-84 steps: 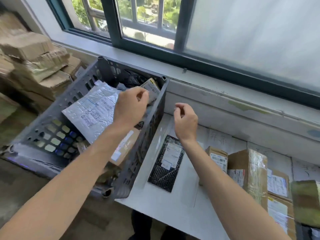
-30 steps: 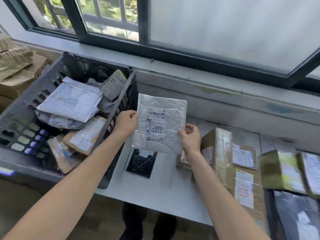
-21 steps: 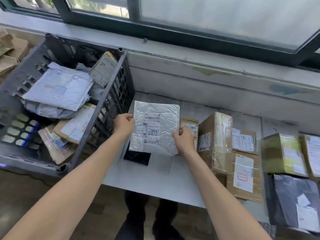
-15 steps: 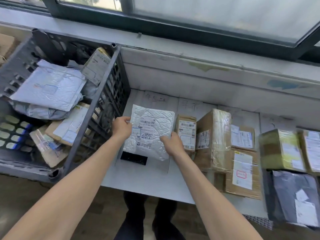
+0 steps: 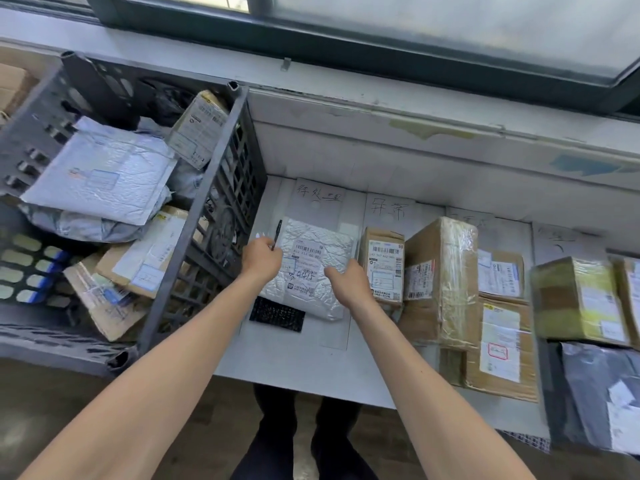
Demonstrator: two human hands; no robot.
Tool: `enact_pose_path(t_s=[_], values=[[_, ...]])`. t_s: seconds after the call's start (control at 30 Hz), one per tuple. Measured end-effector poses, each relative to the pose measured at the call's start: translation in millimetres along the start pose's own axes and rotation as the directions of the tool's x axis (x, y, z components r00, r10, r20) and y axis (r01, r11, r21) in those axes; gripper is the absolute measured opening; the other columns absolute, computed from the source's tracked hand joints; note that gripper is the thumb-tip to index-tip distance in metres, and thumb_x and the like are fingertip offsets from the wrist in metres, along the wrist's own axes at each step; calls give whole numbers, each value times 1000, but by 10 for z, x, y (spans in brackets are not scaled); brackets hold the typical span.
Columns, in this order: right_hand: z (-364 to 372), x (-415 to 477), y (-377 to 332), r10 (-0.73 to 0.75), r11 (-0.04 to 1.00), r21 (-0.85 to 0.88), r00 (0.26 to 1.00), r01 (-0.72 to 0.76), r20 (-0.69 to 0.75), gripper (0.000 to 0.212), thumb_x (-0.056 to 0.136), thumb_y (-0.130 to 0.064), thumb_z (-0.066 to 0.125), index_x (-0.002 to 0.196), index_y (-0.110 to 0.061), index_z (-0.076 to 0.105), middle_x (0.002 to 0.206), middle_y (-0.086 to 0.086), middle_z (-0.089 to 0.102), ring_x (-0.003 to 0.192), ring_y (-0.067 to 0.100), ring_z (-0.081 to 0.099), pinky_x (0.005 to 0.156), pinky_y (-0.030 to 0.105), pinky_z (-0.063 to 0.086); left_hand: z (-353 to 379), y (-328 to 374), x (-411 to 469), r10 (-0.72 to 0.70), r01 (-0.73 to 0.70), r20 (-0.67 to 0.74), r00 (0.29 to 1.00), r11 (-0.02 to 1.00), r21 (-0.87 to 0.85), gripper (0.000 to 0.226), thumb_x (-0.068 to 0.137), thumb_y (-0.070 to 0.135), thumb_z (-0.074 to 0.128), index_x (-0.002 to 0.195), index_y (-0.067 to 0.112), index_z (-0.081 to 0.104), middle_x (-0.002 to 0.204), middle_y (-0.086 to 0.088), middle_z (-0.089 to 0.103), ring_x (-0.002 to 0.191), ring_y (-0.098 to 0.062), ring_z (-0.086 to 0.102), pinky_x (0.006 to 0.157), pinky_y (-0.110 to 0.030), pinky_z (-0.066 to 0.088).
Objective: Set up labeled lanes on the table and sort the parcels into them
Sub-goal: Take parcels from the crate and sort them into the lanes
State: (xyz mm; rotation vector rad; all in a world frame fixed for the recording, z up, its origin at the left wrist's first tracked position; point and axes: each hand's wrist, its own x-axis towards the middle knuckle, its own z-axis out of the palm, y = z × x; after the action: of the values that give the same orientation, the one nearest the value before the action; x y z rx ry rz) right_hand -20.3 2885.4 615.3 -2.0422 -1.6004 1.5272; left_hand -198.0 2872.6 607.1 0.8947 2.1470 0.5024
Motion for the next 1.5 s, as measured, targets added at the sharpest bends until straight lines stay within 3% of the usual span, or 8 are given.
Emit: enact_pose_path(t_s=[0.23, 0.43, 0.53, 0.87, 1.0, 1.2, 1.4, 1.5], values=[[12, -82, -411, -186, 968, -177, 982, 179, -26, 70, 99, -34, 51, 158, -8, 22, 163, 10, 28, 148, 28, 29, 116, 42, 30, -256, 553, -205, 255, -251, -63, 965, 966, 57, 42, 99, 20, 50, 140, 11, 54, 140, -8, 58, 122, -24, 57, 96, -33, 45], [-87, -275, -1210, -520, 773, -446, 853, 451, -38, 59, 100, -31, 52, 152, -8, 35, 155, 10, 38, 145, 27, 32, 115, 40, 30, -1128, 999, -317, 629, -522, -199, 751, 751, 405, 33, 97, 25, 53, 126, 14, 63, 126, -8, 61, 116, -27, 55, 94, -42, 48], [-79, -402, -1688, -657, 626, -571, 754, 531, -19, 51, 100, -31, 51, 147, -9, 45, 149, 10, 47, 141, 27, 38, 115, 40, 31, -1674, 964, -312, 671, -421, -240, 701, 662, 620, 32, 97, 30, 51, 119, 12, 65, 118, -10, 63, 111, -29, 55, 89, -43, 50], [936, -634, -2836, -774, 306, -679, 589, 668, 231, 40, 100, -30, 48, 133, -9, 57, 128, 11, 62, 123, 30, 52, 107, 40, 38, -2954, -394, 109, 227, 57, -344, 911, 757, 651, 34, 100, 33, 46, 122, 10, 58, 128, -15, 55, 119, -33, 48, 94, -43, 43], [1423, -549, -2933, -622, 378, -672, 713, 637, 325, 46, 101, -33, 48, 137, -6, 48, 133, 18, 54, 122, 36, 50, 97, 43, 44, -3014, -840, 297, 89, 122, -312, 946, 794, 596, 38, 98, 33, 51, 130, 13, 56, 135, -15, 51, 127, -34, 44, 100, -46, 41], [1847, -308, -2922, -332, 686, -554, 881, 471, 337, 51, 96, -32, 51, 139, -6, 43, 119, 15, 64, 104, 33, 63, 92, 44, 51, -2986, -1103, 506, 12, 138, -297, 955, 867, 479, 43, 97, 37, 51, 131, 11, 50, 137, -18, 47, 126, -36, 42, 97, -47, 40], [1984, -126, -2873, -362, 801, -455, 920, 388, 147, 59, 92, -30, 57, 145, -11, 39, 133, 12, 58, 126, 34, 50, 104, 45, 37, -2994, -1051, 608, -61, 182, -357, 932, 931, 316, 59, 94, 47, 56, 138, 9, 44, 142, -21, 46, 132, -38, 40, 104, -48, 35], [1966, -64, -2857, -339, 910, -217, 936, 352, 96, 57, 91, -29, 64, 139, -10, 41, 121, 10, 63, 112, 31, 60, 98, 48, 49, -3039, -1016, 644, -151, 229, -344, 927, 953, 199, 64, 94, 50, 56, 141, 9, 44, 147, -21, 42, 136, -39, 37, 108, -49, 33]])
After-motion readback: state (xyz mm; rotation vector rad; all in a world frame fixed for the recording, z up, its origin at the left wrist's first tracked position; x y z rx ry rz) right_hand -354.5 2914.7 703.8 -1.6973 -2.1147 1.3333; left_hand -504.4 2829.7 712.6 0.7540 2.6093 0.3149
